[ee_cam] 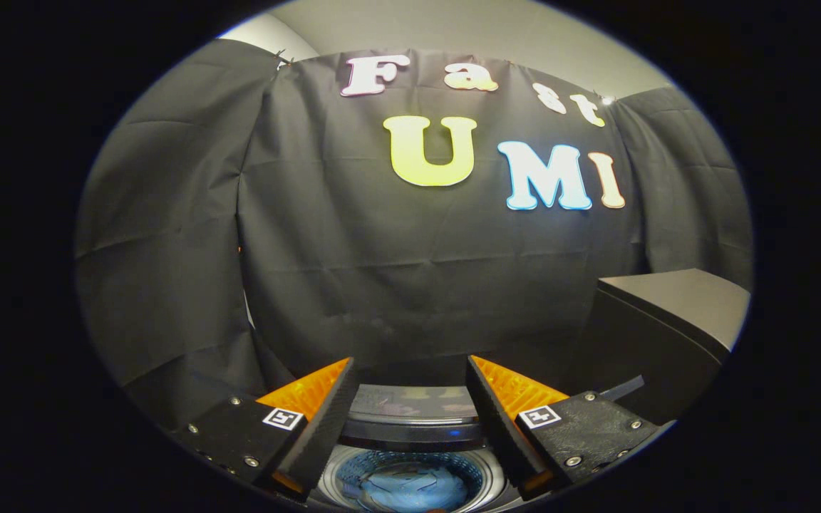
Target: Put the clothes into the washing machine and then close the washing machine lid.
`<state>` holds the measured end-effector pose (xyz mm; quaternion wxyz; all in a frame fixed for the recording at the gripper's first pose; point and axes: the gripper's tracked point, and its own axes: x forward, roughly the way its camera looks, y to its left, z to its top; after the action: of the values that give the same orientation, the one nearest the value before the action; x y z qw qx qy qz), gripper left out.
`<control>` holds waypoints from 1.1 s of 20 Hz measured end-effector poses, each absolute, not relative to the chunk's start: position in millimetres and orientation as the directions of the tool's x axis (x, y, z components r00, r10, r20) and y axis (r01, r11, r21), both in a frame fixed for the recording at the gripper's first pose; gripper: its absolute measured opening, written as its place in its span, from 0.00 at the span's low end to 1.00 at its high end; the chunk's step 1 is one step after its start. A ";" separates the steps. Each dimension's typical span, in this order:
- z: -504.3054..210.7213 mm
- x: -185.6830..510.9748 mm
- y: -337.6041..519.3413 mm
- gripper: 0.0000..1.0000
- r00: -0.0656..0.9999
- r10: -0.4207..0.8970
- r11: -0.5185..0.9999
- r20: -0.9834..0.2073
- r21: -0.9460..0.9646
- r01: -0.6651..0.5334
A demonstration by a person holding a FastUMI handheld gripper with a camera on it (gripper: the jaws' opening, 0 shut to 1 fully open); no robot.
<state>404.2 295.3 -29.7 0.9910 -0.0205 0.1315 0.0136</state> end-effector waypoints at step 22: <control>-34.5 341.0 297.9 0.95 0.952 0.121 0.992 -0.280 0.002 -0.125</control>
<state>341.0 297.9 -34.5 0.9880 -0.0078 0.1412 0.0622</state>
